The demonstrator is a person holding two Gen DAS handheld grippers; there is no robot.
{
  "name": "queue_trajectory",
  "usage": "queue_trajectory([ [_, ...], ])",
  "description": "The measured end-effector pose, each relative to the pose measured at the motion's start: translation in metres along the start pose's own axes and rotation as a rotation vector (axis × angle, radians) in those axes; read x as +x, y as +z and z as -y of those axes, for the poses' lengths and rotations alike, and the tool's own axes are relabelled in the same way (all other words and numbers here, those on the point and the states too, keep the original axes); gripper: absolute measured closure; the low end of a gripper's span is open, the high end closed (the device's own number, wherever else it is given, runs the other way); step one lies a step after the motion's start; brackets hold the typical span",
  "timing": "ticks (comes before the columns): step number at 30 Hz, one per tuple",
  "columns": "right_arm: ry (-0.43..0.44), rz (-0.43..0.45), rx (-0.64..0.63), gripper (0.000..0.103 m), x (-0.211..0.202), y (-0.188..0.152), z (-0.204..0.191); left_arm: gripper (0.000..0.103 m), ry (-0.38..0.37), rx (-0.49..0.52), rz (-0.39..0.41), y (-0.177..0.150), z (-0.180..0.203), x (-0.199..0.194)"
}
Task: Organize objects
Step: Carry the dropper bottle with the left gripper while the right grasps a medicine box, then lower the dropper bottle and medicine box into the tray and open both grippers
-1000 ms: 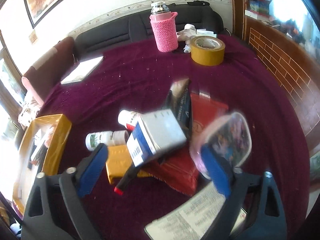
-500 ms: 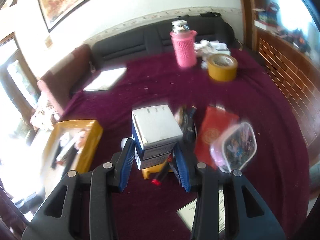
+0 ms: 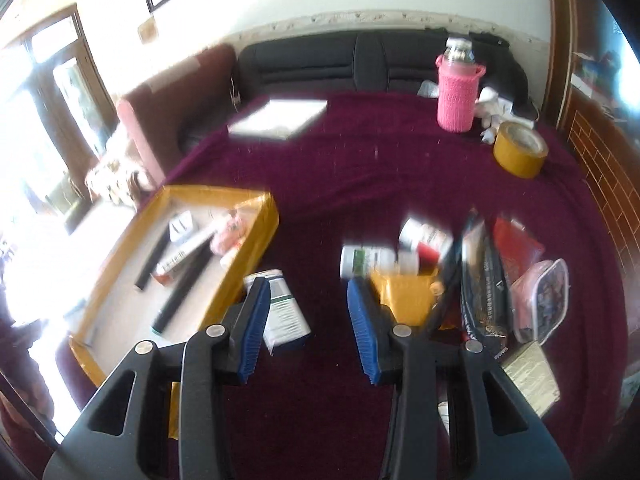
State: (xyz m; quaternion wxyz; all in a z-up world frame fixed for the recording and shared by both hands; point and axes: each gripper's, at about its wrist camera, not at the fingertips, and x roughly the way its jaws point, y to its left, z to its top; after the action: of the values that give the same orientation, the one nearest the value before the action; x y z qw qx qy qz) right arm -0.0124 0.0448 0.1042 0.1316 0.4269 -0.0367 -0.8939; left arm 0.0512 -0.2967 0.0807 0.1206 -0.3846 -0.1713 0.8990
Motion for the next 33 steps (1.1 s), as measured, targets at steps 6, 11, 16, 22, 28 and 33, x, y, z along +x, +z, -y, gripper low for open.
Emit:
queue_trajectory([
  [6, 0.076, -0.157, -0.039, 0.049, 0.069, -0.015, -0.018, 0.081, -0.044, -0.003, -0.014, -0.004, 0.003, 0.001],
  [11, 0.029, -0.245, -0.040, 0.070, 0.108, -0.032, -0.030, 0.081, -0.033, 0.002, -0.007, -0.003, -0.002, -0.004],
  [16, 0.032, -0.207, -0.004, 0.071, 0.089, -0.036, -0.020, 0.081, 0.008, -0.001, -0.008, 0.006, -0.016, -0.002],
  [22, 0.110, -0.107, 0.034, 0.071, 0.043, -0.008, -0.029, 0.081, 0.088, 0.048, -0.055, 0.032, -0.023, 0.023],
  [28, 0.259, -0.174, 0.049, 0.071, 0.060, 0.014, -0.075, 0.081, 0.169, 0.090, -0.135, 0.073, -0.031, 0.079],
  [33, 0.338, -0.254, 0.104, 0.070, 0.107, 0.016, -0.104, 0.081, 0.263, 0.093, -0.172, 0.094, -0.044, 0.123],
])
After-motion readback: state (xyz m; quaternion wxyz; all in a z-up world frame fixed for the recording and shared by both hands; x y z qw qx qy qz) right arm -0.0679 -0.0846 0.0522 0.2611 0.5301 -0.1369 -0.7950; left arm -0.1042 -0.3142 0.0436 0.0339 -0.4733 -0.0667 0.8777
